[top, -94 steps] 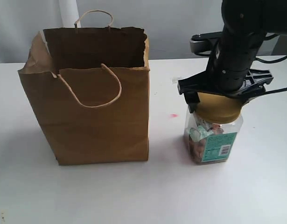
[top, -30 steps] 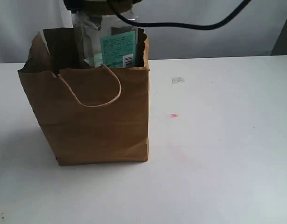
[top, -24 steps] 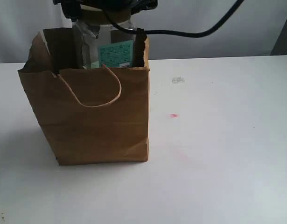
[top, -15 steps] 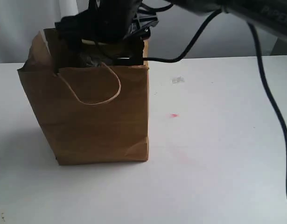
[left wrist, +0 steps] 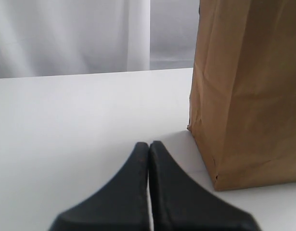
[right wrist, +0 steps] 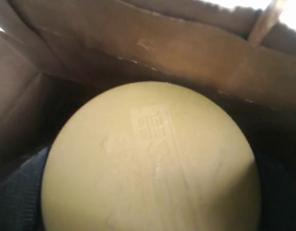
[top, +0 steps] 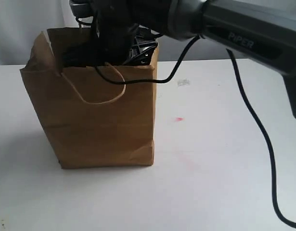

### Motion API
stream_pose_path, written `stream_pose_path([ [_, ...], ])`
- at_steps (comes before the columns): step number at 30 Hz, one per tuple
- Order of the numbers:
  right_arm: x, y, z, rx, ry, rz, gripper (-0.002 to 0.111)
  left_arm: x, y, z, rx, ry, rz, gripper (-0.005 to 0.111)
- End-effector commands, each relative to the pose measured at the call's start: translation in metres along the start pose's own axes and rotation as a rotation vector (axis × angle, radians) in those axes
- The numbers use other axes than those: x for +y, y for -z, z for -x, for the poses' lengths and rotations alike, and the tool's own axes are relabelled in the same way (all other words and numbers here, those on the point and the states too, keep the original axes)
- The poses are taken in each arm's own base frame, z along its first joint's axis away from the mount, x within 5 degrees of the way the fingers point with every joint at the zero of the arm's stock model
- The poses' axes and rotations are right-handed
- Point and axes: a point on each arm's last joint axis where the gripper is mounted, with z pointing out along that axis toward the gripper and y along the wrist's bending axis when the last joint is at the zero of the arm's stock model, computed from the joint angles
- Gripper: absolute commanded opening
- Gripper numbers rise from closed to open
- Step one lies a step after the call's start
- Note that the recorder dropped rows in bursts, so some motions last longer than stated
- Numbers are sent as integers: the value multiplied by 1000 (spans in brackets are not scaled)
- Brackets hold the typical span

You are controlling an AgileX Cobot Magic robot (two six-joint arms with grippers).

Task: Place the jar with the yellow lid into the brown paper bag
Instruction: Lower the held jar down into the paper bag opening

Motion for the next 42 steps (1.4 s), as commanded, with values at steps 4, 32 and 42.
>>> stream_pose_path([
  [4, 7, -14, -7, 51, 13, 31, 0, -1, 0, 1, -8, 6, -8, 1],
  [32, 11, -43, -21, 136, 61, 39, 17, -1, 0, 1, -8, 6, -8, 1],
  [42, 11, -42, -22, 146, 72, 37, 92, -1, 0, 1, -8, 6, -8, 1],
])
